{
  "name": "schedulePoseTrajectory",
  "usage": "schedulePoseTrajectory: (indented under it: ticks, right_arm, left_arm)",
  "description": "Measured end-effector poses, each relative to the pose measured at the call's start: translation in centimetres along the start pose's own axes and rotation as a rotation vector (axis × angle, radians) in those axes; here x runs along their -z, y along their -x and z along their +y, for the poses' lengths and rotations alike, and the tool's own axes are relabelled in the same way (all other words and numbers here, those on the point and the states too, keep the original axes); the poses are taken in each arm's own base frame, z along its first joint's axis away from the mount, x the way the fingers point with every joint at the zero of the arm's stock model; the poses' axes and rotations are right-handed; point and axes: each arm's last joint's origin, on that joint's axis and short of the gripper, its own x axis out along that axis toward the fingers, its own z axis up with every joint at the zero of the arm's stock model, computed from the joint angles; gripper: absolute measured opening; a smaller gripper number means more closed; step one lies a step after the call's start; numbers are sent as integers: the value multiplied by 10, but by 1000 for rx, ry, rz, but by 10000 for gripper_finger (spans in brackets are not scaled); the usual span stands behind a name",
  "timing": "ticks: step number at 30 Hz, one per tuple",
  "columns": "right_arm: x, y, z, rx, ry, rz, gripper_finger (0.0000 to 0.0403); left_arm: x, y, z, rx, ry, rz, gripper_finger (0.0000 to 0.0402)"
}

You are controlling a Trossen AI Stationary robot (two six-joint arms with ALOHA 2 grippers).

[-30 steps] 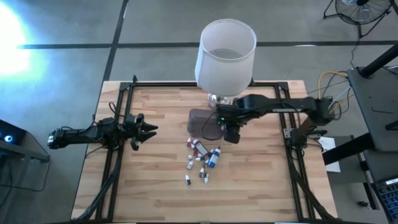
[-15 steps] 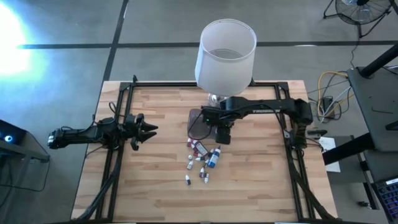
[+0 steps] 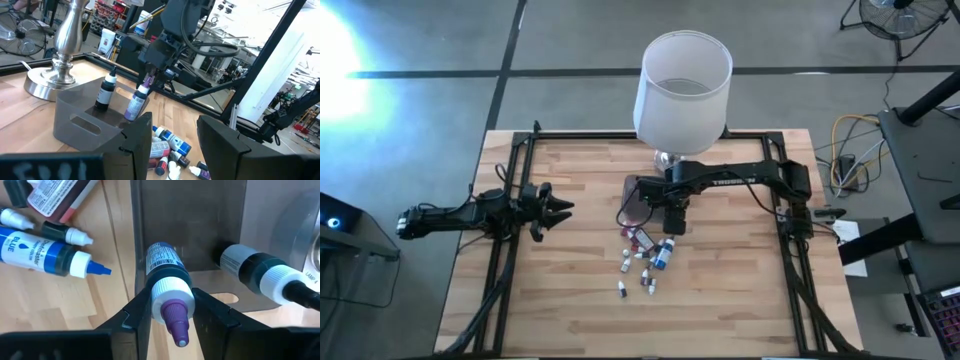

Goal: Pick & Place food coloring
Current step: Put the big purple food coloring bottle into the black bin, then put the big blue food coloring bottle into the black bin

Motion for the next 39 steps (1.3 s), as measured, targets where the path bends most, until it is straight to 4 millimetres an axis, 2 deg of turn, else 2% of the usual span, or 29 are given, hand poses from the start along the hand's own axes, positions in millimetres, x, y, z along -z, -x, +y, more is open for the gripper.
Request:
schedulePoseTrajectory:
  ticks: [4,16,27,32,39]
  right_arm:
    - [1,-1,0,-2,-17,2,122]
    - [5,2,-1,3,-11,34,197]
    - [10,5,-2,16,-3,72,212]
    - [17,19,-4,39,-13,47,212]
    - [38,56,-2,27,-64,-41,212]
  left_arm:
    - [0,0,0,0,0,0,135]
    - [0,0,0,0,0,-1,135]
    - [0,0,0,0,0,-1,135]
    - [0,0,0,0,0,0,135]
    - [0,0,0,0,0,0,135]
